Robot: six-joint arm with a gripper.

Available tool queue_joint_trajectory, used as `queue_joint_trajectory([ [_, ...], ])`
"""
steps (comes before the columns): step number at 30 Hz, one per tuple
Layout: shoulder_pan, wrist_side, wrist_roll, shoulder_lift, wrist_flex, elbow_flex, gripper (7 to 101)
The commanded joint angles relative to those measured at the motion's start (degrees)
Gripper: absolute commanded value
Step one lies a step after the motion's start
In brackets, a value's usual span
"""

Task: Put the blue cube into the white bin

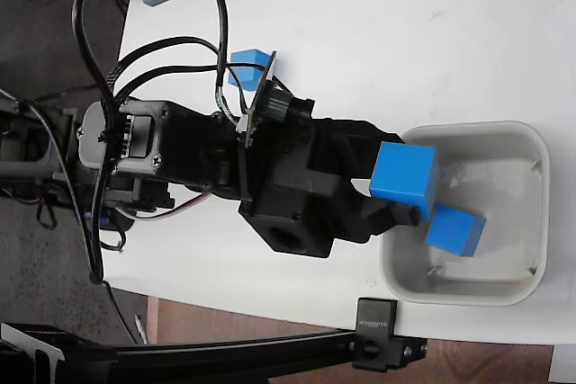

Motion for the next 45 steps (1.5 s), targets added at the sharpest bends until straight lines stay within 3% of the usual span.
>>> queue_joint_trajectory([
  [1, 0.44, -0.62, 0.26, 4.92, -2.2, 0.53, 100.3],
  [5, 0.53, -0.7, 0.18, 14.41, -2.9, 11.51, 100.3],
  [7, 0.18, 0.26, 1.14, 22.24, 0.79, 18.28, 100.3],
  [15, -8.88, 9.58, 12.04, 62.31, 33.49, 43.15, 100.3],
  [19, -16.35, 15.64, 19.07, 74.53, 42.36, 51.94, 100.3],
  [23, -19.95, 16.88, 24.52, 84.02, 51.24, 56.51, 100.3],
  [33, -20.3, 16.17, 24.79, 100.9, 58.27, 67.59, 100.3],
  [40, -20.3, 19.07, 26.98, 100.9, 57.3, 69.35, 100.3],
  [45, -15.47, 14.85, 26.46, 100.9, 57.3, 69.35, 100.3],
])
